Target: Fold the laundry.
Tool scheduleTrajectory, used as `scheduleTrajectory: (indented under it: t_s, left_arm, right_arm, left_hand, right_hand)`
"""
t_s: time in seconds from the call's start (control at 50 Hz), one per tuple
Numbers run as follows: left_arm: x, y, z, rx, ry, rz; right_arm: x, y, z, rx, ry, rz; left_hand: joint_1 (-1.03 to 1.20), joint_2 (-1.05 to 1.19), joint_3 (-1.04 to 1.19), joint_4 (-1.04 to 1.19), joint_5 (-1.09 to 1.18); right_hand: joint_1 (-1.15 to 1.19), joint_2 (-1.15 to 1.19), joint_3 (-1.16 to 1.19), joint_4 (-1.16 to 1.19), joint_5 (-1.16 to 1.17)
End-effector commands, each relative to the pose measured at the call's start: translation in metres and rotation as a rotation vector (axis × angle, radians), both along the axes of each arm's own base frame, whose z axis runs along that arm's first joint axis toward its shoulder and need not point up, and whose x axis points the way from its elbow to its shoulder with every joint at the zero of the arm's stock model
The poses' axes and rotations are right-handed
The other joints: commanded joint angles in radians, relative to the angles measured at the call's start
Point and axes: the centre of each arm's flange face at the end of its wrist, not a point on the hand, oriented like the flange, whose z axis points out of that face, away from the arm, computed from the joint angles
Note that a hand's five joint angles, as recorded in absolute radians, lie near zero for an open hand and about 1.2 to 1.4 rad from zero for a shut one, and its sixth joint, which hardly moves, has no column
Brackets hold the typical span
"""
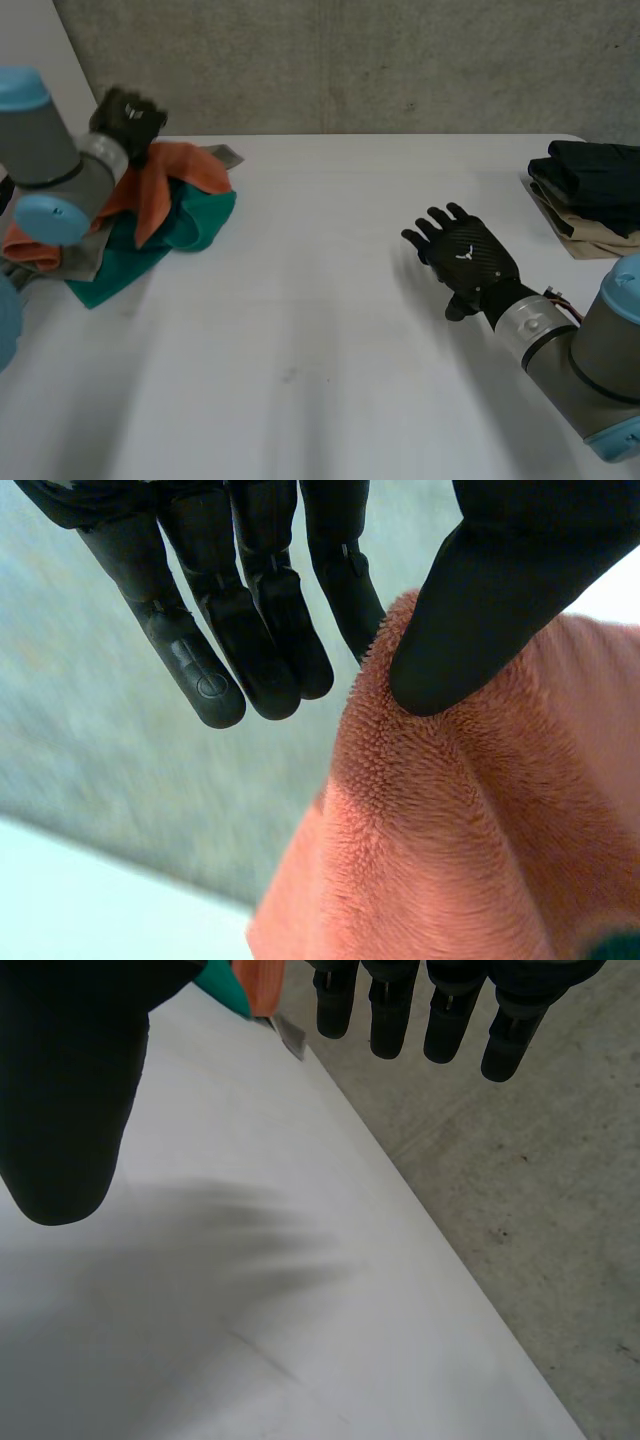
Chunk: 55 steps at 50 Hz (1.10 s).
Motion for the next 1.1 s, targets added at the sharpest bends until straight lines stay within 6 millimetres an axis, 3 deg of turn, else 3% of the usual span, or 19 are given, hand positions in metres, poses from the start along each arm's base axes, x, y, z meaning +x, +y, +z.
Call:
scheduleTrajectory:
  t_s: [0.02,0.06,0.18,0.36,0.4,0.42,0.44,0.48,0.56,0.64,0.74,0.82,0.98,1.1]
  left_arm:
    - [-0.072,0.088,0.068,-0.031,0.186,-0.211]
    - [-0.098,0.121,0.075,-0.004,0.243,-0.299]
    - [-0.150,0.179,0.064,0.100,0.327,-0.464]
    - [-0.220,0.245,-0.028,0.379,0.355,-0.542]
    - [-0.227,0.256,-0.037,0.422,0.378,-0.562]
    - [-0.231,0.261,-0.040,0.440,0.390,-0.574]
    - [-0.235,0.267,-0.040,0.459,0.412,-0.588]
    - [-0.236,0.267,-0.036,0.457,0.433,-0.586]
    - [-0.223,0.247,-0.016,0.406,0.458,-0.520]
    - [-0.196,0.223,0.010,0.342,0.467,-0.404]
    - [-0.144,0.194,0.038,0.259,0.406,-0.257]
    - [-0.108,0.181,0.046,0.224,0.323,-0.191]
    - [-0.044,0.173,0.023,0.297,0.140,-0.091]
    - [-0.007,0.171,0.000,0.384,0.106,-0.060]
  right_arm:
    - [-0.005,-0.009,0.005,-0.011,-0.011,-0.029]
    - [-0.008,-0.014,0.008,-0.019,-0.021,-0.051]
    - [-0.020,-0.031,0.016,-0.024,-0.066,-0.153]
    - [-0.042,-0.054,0.025,-0.015,-0.152,-0.325]
    - [-0.043,-0.055,0.026,-0.011,-0.158,-0.332]
    - [-0.043,-0.055,0.026,-0.010,-0.161,-0.333]
    - [-0.042,-0.054,0.025,-0.005,-0.162,-0.331]
    - [-0.041,-0.053,0.025,-0.002,-0.161,-0.328]
    - [-0.038,-0.049,0.025,0.009,-0.164,-0.317]
    - [-0.032,-0.040,0.029,0.038,-0.165,-0.300]
    - [-0.021,-0.014,0.044,0.121,-0.143,-0.238]
    - [-0.015,0.009,0.053,0.234,-0.089,-0.199]
    - [-0.009,0.044,0.041,0.457,0.006,-0.164]
    - [0.002,0.044,0.017,0.447,0.028,-0.163]
  left_hand:
    - [0.243,0.203,0.208,0.199,0.245]
    - [0.243,0.203,0.208,0.199,0.245]
    - [0.243,0.203,0.208,0.199,0.245]
    - [0.243,0.203,0.208,0.199,0.245]
    - [0.220,0.180,0.185,0.176,0.222]
    - [0.043,0.002,0.007,-0.002,0.044]
    - [-0.316,-0.357,-0.352,-0.361,-0.315]
    - [-0.557,-0.597,-0.592,-0.602,-0.556]
    - [-0.696,-0.736,-0.731,-0.740,-0.694]
    - [-0.772,-0.813,-0.808,-0.817,-0.771]
    - [-0.848,-0.889,-0.884,-0.893,-0.847]
    - [-0.866,-0.907,-0.902,-0.911,-0.865]
    - [-0.843,-0.883,-0.878,-0.888,-0.842]
    - [-0.808,-0.848,-0.843,-0.852,-0.806]
  right_hand:
    - [-0.043,-0.030,-0.033,-0.034,-0.041]
    - [-0.043,-0.030,-0.033,-0.034,-0.041]
    - [-0.043,-0.030,-0.033,-0.034,-0.041]
    - [-0.043,-0.030,-0.033,-0.034,-0.041]
    - [-0.043,-0.030,-0.033,-0.034,-0.041]
    - [-0.043,-0.030,-0.033,-0.034,-0.041]
    - [-0.043,-0.030,-0.033,-0.034,-0.041]
    - [-0.043,-0.030,-0.033,-0.034,-0.041]
    - [-0.043,-0.030,-0.033,-0.034,-0.041]
    - [-0.043,-0.030,-0.033,-0.034,-0.041]
    - [-0.043,-0.030,-0.033,-0.034,-0.041]
    - [-0.043,-0.030,-0.033,-0.034,-0.041]
    - [-0.020,-0.007,-0.010,-0.011,-0.018]
    - [0.159,0.172,0.169,0.169,0.161]
